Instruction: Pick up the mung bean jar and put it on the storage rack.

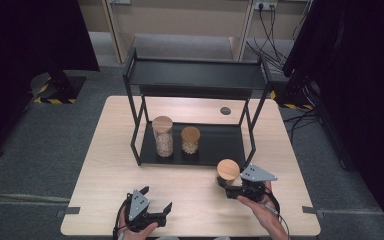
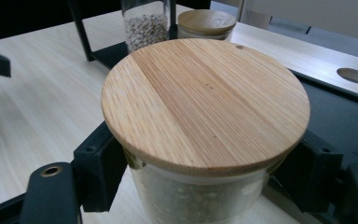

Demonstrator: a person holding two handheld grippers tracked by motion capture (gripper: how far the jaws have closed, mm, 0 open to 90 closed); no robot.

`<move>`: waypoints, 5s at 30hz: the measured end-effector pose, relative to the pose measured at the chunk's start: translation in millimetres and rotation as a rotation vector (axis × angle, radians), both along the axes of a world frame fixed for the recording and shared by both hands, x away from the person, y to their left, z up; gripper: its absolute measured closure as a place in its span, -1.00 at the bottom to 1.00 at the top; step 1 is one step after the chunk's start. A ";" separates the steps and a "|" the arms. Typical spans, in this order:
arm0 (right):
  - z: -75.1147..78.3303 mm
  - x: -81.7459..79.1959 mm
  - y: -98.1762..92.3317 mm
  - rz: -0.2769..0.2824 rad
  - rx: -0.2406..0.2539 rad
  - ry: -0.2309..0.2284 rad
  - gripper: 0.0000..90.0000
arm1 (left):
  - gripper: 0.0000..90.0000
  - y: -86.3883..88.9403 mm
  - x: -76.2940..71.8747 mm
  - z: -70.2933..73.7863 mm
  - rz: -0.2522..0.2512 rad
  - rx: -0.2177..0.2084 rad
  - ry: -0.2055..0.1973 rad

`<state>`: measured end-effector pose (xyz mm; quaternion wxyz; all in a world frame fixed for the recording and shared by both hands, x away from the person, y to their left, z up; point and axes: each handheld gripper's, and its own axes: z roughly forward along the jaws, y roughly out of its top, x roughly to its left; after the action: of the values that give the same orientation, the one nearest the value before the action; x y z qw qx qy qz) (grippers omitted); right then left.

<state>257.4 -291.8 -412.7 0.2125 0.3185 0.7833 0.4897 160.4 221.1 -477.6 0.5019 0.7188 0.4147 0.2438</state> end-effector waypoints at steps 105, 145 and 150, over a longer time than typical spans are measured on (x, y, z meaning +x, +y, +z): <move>0.7 110.6 81.4 -0.231 -0.073 0.110 -0.85 | -0.93 1.7 -2.7 1.3 -0.008 0.004 -0.019; 23.4 46.1 50.3 -0.090 0.012 0.012 -0.93 | -0.92 0.8 -2.8 1.2 -0.005 0.008 -0.019; 24.0 39.2 45.9 -0.078 0.029 0.006 -0.93 | -0.93 0.9 -2.7 1.2 -0.005 0.008 -0.019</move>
<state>296.5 -245.9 -388.7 0.2246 0.3533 0.7636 0.4916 157.8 222.0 -476.5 0.5035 0.7194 0.4074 0.2511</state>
